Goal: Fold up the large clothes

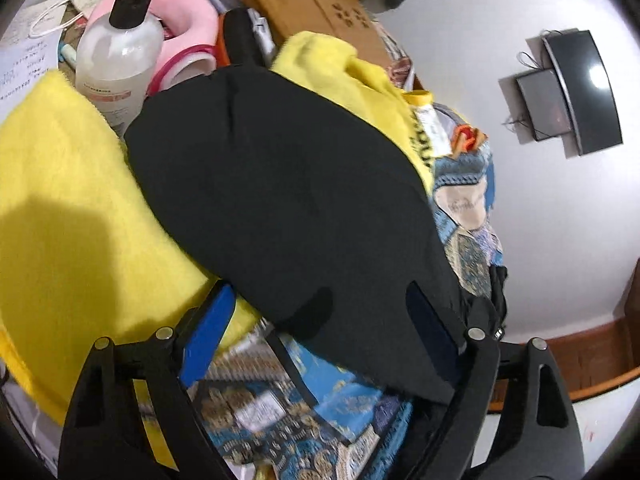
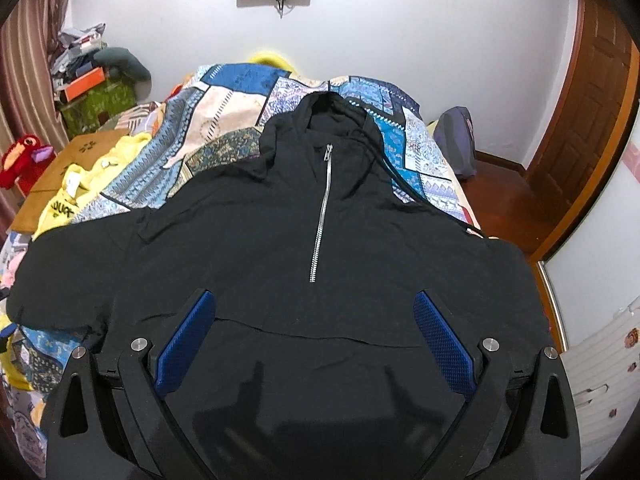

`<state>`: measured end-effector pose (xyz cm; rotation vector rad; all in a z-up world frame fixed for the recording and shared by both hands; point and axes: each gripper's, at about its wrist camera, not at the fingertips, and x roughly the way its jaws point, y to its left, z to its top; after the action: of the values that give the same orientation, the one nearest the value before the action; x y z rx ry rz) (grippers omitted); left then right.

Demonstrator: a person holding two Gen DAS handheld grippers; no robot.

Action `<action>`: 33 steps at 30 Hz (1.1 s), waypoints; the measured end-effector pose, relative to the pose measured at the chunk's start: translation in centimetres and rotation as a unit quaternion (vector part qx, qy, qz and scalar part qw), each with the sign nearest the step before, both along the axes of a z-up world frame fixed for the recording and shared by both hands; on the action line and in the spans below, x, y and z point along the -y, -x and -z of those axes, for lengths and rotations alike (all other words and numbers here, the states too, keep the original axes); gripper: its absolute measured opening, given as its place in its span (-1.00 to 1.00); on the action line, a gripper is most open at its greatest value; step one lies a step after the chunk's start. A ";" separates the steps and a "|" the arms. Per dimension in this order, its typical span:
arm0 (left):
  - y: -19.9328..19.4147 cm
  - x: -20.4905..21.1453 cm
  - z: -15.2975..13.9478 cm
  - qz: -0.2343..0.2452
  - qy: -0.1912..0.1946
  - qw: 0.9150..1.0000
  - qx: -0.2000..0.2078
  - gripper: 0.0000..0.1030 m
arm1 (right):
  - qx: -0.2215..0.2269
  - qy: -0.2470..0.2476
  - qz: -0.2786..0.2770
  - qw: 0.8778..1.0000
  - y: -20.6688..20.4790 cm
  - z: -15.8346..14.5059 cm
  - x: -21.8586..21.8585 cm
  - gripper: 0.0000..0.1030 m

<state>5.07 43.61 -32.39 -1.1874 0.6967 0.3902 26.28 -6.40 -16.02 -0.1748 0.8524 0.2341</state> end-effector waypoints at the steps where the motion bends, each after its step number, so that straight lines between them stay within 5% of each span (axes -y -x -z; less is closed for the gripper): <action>1: -0.2 -0.2 0.3 -0.008 -0.005 1.000 -0.005 0.68 | -0.003 0.003 0.000 1.000 -0.1 0.1 -0.1 0.92; 6: -1.3 -0.6 0.9 -0.023 -0.040 0.998 -0.029 0.49 | -0.012 0.015 0.003 1.000 -0.6 0.5 -0.6 0.92; 8: -1.9 -0.3 0.7 -0.023 -0.071 0.996 -0.057 0.10 | -0.014 0.018 0.004 1.000 -0.6 0.5 -0.6 0.92; 13: -3.7 1.9 -1.2 0.006 -0.200 0.970 -0.140 -0.40 | -0.010 0.023 0.001 1.000 -0.3 0.1 -0.4 0.92; 16: -4.3 3.3 -3.2 0.016 -0.256 0.953 -0.161 -0.53 | -0.004 0.026 -0.002 1.000 0.0 -0.4 -0.2 0.92; 24: -4.1 3.5 -7.6 -0.010 -0.261 0.956 -0.136 -0.64 | 0.016 0.012 -0.003 1.000 0.5 -1.8 1.4 0.92; 26: -4.0 4.3 -9.1 -0.010 -0.270 0.956 -0.116 -0.82 | 0.018 0.005 -0.002 1.000 0.5 -1.9 1.9 0.92; 33: -7.7 8.8 -16.8 0.023 -0.339 0.940 -0.045 -0.90 | 0.022 -0.015 -0.009 1.000 0.8 -2.1 3.7 0.92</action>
<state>12.77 34.84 -15.58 -0.5005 0.5949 0.5908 25.46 -10.07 -13.94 -0.1589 0.8026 0.2583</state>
